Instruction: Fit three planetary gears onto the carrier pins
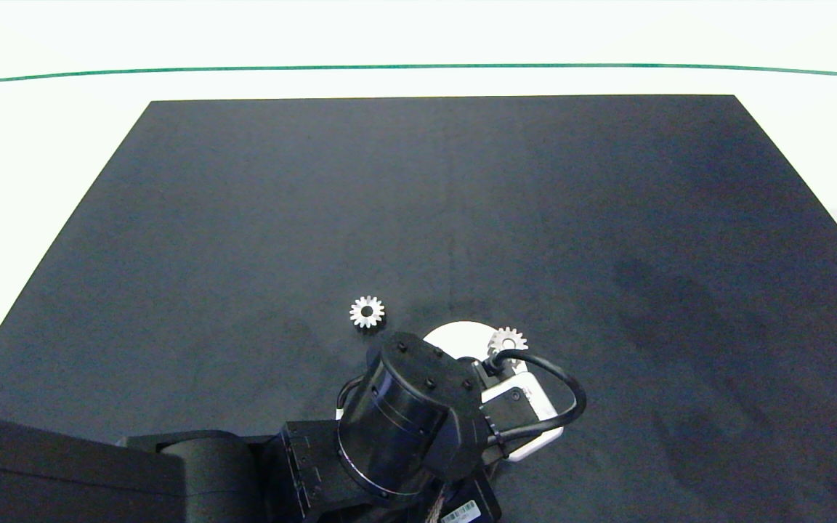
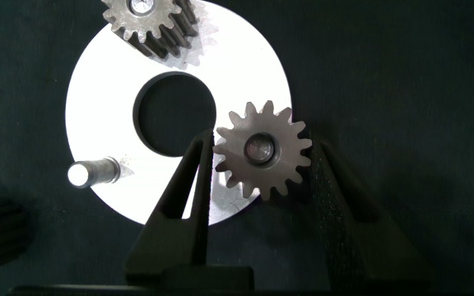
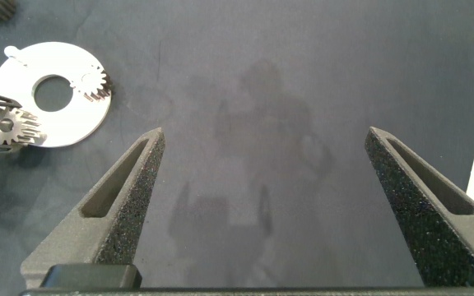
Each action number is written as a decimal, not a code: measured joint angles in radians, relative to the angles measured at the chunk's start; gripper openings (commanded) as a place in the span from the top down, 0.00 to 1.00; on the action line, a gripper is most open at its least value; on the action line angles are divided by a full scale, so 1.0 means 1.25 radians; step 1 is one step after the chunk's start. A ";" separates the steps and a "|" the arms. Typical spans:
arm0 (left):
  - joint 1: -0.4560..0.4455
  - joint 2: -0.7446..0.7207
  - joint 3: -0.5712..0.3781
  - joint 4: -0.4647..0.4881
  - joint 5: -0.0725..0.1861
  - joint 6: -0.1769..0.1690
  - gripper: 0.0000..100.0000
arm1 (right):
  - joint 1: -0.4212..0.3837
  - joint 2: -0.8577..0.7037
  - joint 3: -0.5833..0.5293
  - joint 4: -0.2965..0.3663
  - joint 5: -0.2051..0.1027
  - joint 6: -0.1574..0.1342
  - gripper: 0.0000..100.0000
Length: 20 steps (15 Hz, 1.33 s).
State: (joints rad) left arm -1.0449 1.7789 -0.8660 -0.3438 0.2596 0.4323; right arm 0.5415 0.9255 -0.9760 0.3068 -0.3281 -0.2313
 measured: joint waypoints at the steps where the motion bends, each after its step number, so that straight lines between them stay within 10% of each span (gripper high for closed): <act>1: 0.000 0.000 0.001 -0.001 -0.001 -0.005 0.00 | 0.000 0.000 -0.001 0.000 0.000 0.000 0.00; 10: 0.001 -0.021 0.010 0.011 -0.002 -0.020 0.00 | 0.000 0.000 -0.001 0.000 0.001 0.000 0.00; 13: 0.043 -0.123 0.008 0.129 -0.003 -0.012 0.00 | 0.010 0.005 -0.019 -0.002 0.003 0.000 0.00; 20: 0.313 -0.229 -0.024 0.143 -0.170 0.020 0.00 | 0.017 0.010 -0.033 0.001 -0.001 0.000 0.00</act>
State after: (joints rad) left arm -0.6538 1.4921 -0.8962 -0.1645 0.0474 0.4570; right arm 0.5628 0.9374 -1.0168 0.3079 -0.3294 -0.2309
